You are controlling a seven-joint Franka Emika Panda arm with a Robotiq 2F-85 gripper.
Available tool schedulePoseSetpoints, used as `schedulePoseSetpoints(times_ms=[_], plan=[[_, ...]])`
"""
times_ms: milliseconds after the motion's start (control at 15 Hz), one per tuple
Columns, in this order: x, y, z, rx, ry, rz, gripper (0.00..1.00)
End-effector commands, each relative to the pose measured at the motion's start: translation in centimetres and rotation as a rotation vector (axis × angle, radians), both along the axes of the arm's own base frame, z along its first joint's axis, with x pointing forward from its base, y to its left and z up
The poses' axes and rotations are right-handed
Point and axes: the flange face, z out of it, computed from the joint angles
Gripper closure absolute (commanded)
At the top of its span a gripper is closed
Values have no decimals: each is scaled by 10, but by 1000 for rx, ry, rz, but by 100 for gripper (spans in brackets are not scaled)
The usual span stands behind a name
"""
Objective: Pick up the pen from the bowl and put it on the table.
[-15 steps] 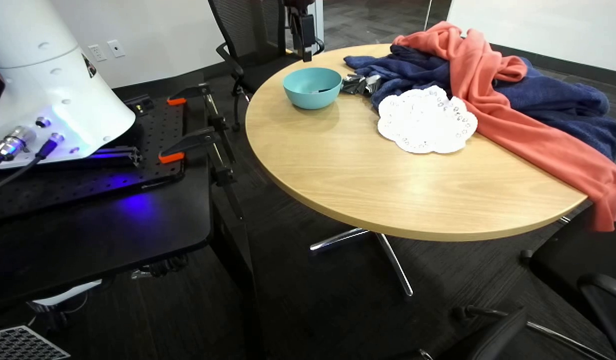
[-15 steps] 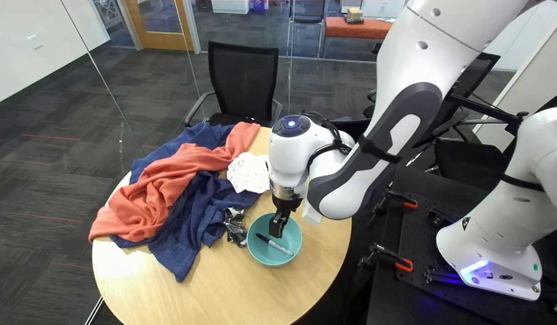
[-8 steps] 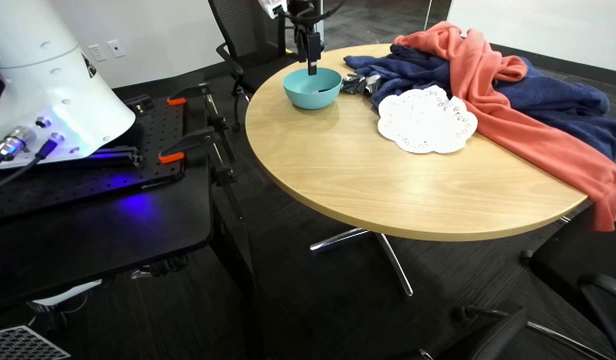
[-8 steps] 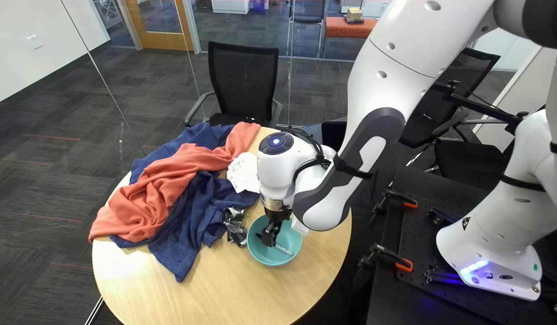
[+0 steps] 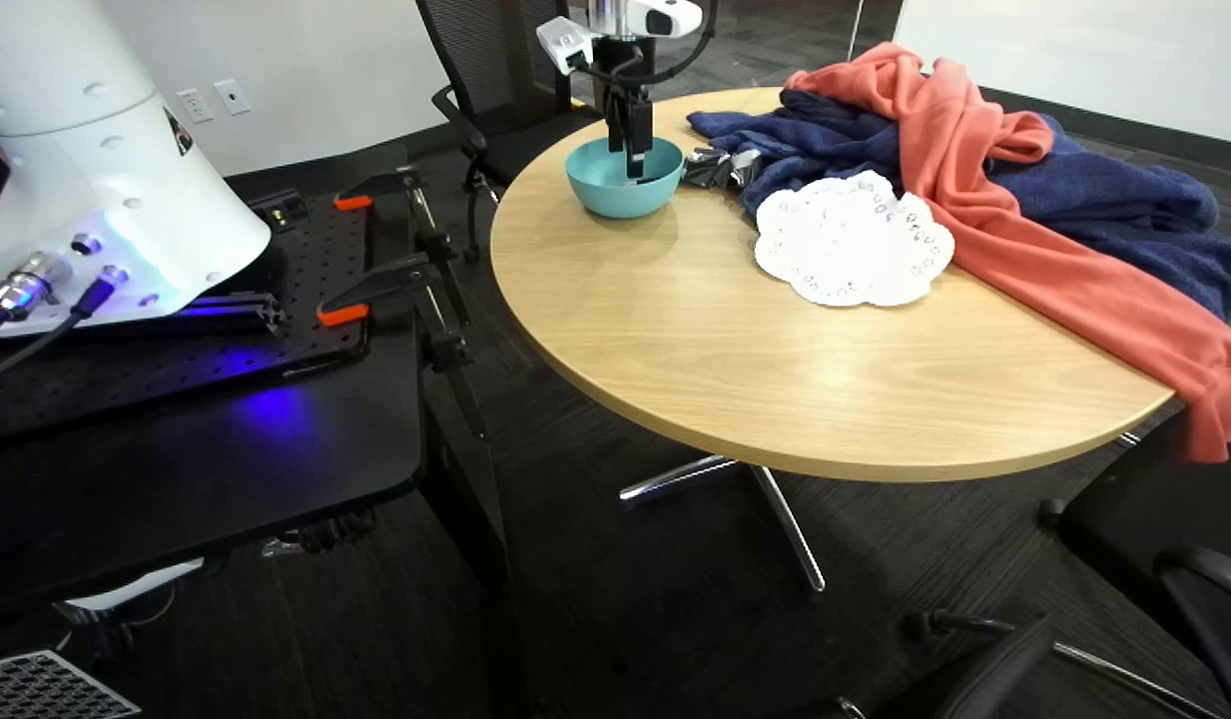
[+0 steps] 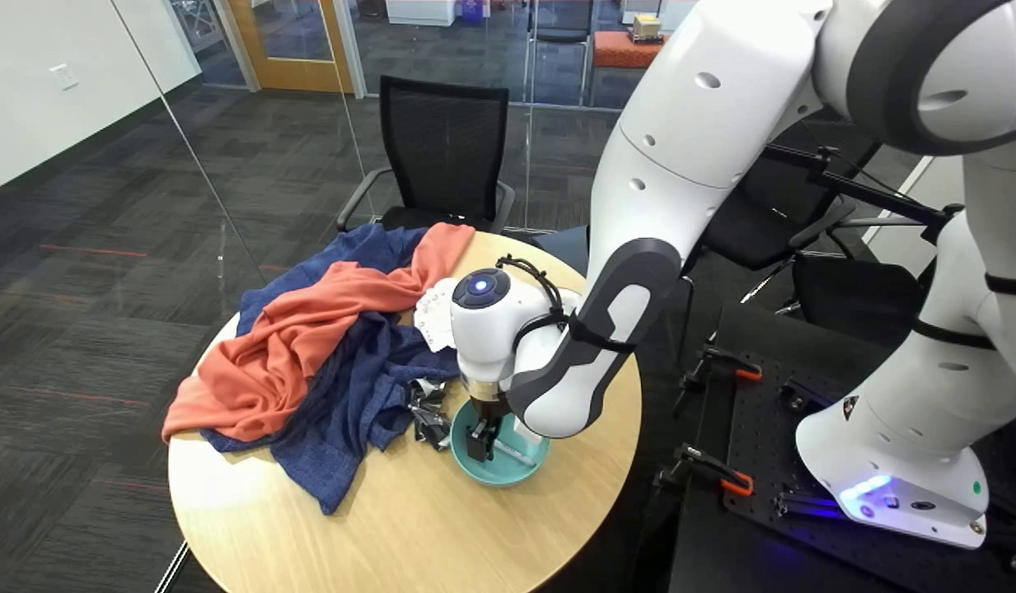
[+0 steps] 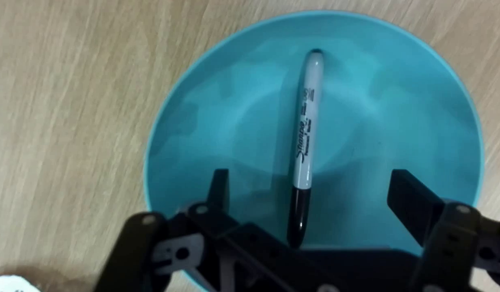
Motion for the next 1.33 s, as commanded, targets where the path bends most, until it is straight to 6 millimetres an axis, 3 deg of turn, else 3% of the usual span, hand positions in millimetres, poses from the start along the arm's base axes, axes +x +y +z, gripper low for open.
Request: schedulePoseSetpoints(times_ms=[0,267,333,467,1067,1267], plan=[[10,1,-15,4,11,-12,0],[13,2,-27,0,24,-21,3],[13,2,-30,-1,24,-21,26],[14,3,-32,-3,26,-22,32],[6,2,-20,-16,35,-27,100],[-6,2,3,-27,16,-30,96]])
